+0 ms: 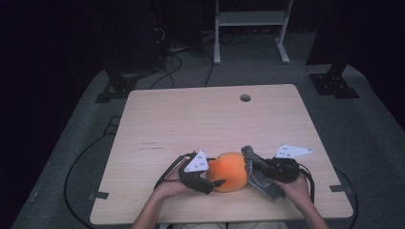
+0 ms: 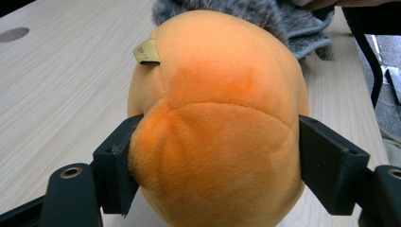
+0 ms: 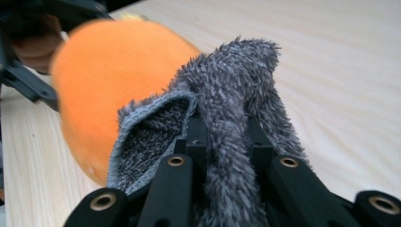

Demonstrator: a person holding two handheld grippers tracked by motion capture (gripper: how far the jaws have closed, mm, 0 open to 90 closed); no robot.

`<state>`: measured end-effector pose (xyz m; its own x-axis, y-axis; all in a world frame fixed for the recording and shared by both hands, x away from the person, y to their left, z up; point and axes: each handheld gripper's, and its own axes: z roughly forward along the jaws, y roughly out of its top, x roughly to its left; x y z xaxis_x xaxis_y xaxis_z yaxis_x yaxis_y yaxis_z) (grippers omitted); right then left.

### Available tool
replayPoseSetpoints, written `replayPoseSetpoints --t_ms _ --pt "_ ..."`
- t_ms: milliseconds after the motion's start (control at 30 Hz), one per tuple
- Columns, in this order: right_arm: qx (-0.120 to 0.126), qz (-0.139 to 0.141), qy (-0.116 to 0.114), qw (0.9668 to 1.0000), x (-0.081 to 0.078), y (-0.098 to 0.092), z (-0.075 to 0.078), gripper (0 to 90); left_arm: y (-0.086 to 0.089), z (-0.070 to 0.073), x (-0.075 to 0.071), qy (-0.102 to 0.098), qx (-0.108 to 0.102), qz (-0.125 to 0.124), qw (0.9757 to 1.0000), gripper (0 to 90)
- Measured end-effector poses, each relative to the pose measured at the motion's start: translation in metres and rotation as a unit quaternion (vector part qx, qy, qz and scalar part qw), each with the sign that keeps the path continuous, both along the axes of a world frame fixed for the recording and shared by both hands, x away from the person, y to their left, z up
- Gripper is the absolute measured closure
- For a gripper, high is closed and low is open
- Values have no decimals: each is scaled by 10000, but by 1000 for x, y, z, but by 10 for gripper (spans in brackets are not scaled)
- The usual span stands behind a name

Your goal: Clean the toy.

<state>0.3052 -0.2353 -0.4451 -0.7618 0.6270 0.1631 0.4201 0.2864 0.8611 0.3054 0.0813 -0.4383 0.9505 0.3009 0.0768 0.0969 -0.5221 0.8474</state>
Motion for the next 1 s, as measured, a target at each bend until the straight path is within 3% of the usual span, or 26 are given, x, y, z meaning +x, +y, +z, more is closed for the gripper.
replayPoseSetpoints --t_ms 67,100,200,267,367,433,500,533,667,733,800,867,933,1000 --pt "-175 -96 63 9998 1 -4 -1 762 0 0 -1 -16 6 -17 10000 229" --pt "-126 -126 79 9998 1 -6 0 762 1 0 -1 -19 6 -26 10000 228" --pt "312 -20 -120 9994 -1 -5 9 762 0 0 -2 -39 19 -72 10000 225" --pt "464 105 -280 9985 -3 -1 15 762 0 -1 -1 -2 1 -51 10000 224" --pt "227 213 -209 9993 -2 5 10 761 4 -2 2 118 -45 -3 9999 224" --pt "215 168 -108 9996 -1 4 1 760 4 -2 3 168 -83 19 9998 224" --pt "-136 111 -239 9996 -3 3 1 760 4 -2 3 151 -63 12 9999 223" --pt "-200 96 -247 9994 -3 2 2 760 5 -2 2 132 -44 1 9999 223" --pt "-43 95 -332 9994 -6 2 9 761 1 -2 0 60 -26 -10 10000 222" --pt "284 164 -456 9984 -7 6 16 761 -2 -2 -1 29 0 -37 10000 223" --pt "425 253 -502 9975 -7 11 20 761 -3 -2 -3 -26 28 -79 10000 224" --pt "348 296 -451 9979 -6 15 17 761 -2 -2 -3 -32 32 -98 9999 225" --pt "488 268 -281 9981 -3 11 10 761 -2 -2 -4 -37 40 -109 9999 226" --pt "432 187 -147 9988 0 6 6 761 -4 -2 -4 -40 40 -114 9999 226"
